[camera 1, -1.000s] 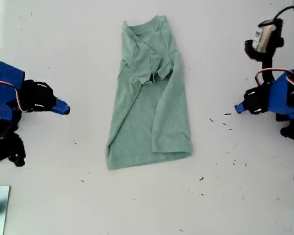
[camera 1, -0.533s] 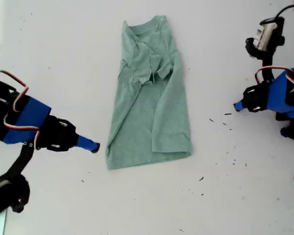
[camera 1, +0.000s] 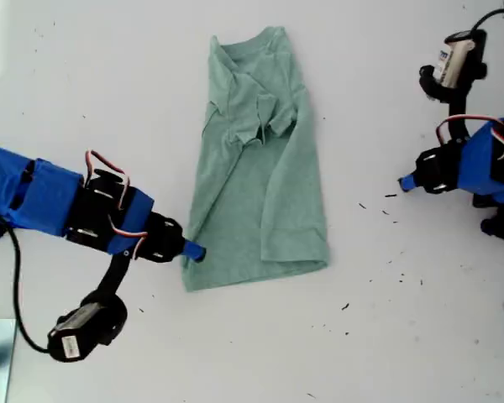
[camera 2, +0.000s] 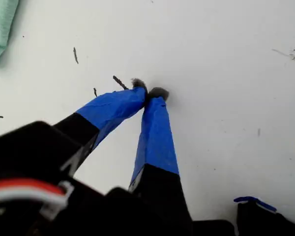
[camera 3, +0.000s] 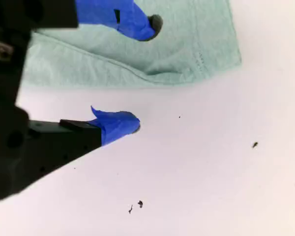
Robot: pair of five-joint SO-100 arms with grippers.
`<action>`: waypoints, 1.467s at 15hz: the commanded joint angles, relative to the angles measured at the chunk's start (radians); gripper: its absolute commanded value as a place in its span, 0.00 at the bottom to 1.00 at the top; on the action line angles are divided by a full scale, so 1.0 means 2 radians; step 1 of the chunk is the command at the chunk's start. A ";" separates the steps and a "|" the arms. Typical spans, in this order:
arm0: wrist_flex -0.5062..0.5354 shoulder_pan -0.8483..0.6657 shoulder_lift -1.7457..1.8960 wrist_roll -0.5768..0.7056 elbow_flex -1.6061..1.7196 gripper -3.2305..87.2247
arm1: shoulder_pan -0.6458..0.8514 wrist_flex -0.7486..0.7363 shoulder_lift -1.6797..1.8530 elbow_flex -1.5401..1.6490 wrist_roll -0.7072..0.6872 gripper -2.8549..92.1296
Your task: Fold t shirt
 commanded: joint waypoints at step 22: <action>0.044 -0.064 -0.275 0.153 -0.493 0.34 | -0.032 0.023 0.072 0.018 0.038 0.05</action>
